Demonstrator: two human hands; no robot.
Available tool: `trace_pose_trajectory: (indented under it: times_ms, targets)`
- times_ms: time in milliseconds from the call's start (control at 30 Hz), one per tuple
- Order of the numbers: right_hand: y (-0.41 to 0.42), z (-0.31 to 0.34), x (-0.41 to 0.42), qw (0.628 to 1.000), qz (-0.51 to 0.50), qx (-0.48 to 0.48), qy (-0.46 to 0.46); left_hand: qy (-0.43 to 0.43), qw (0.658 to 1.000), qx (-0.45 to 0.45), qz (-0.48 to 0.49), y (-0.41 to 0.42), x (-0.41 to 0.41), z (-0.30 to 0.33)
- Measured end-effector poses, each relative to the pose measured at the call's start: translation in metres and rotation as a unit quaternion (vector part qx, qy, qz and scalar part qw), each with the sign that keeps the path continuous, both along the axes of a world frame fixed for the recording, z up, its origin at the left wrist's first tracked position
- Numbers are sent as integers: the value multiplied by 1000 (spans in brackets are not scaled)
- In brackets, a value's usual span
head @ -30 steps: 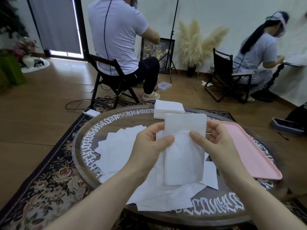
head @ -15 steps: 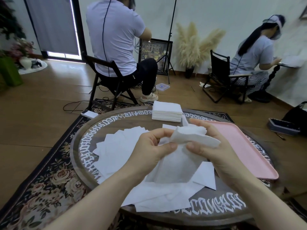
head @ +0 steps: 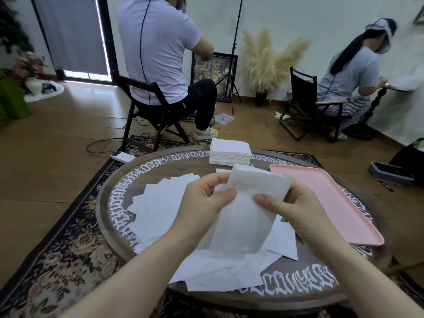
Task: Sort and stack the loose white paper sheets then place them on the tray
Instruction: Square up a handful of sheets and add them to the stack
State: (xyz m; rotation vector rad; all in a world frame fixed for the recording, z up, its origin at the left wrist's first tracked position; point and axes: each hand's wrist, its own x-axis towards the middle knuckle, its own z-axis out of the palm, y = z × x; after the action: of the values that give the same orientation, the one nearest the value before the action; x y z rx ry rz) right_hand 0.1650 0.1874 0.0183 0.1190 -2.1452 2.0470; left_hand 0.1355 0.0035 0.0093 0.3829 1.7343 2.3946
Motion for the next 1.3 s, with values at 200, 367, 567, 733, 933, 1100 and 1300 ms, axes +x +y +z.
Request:
trace_pose_trajectory:
  times_ms: [200, 367, 567, 733, 933, 1100, 1300]
  targets:
    - [-8, -6, 0, 1000, 13, -14, 1, -21, 999, 41, 10, -1, -3, -2]
    - [-7, -7, -3, 998, -37, -52, -14, -26, 999, -16, -40, 0, -1, -4]
    - [-5, -10, -6, 990, -108, -88, -36, -34, 999, -35, 8, 0, -4, -3]
    - [9, -5, -12, 974, -173, -141, -44, -16, 999, -13, 35, -6, -8, -1]
    - [25, 1, -12, 963, -147, -201, -104, 11, 999, 18, 48, -12, -13, 1]
    - [21, -1, -7, 965, -49, -214, -144, 26, 998, 9, 49, -10, -14, -1]
    - [14, -5, -3, 952, 63, -218, -205, 7, 997, 56, 44, -12, -19, 2]
